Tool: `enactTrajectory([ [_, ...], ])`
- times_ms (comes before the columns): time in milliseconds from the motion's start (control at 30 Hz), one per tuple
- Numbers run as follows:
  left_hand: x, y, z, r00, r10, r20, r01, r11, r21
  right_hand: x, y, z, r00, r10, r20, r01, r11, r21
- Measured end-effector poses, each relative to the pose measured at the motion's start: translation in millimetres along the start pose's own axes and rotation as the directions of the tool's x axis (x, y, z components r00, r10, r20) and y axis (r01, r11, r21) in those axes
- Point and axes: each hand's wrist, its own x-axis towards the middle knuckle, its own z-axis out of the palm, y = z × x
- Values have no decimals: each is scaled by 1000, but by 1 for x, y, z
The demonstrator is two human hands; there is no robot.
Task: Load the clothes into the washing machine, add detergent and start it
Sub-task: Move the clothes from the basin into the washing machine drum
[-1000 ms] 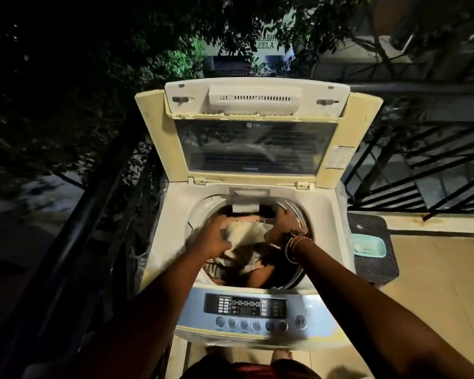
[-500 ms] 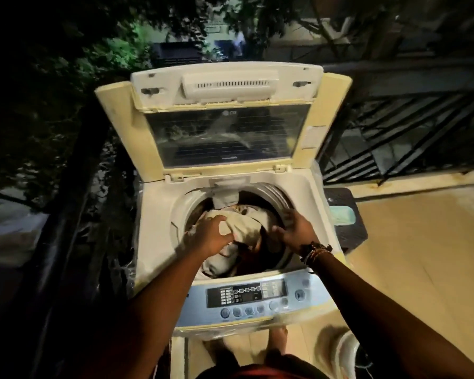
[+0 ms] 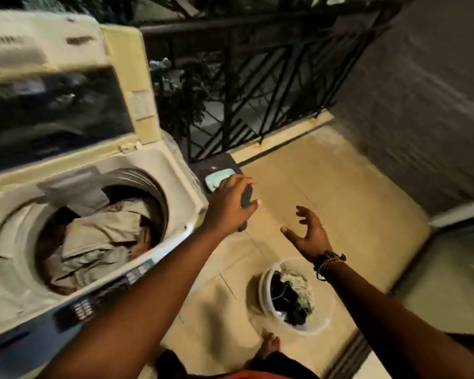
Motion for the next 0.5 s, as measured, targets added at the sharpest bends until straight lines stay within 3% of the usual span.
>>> enactTrajectory([
  [100, 4, 32, 85, 981, 49, 186, -58, 997, 42, -2, 84, -32, 985, 137, 104, -127, 987, -98],
  [267, -30, 34, 230, 875, -47, 483, -20, 991, 132, -15, 205, -60, 926, 270, 265, -223, 955, -196],
  [500, -97, -31, 375, 705, -274, 654, 133, 957, 257, -26, 350, 13, 790, 348, 504, -233, 932, -278],
])
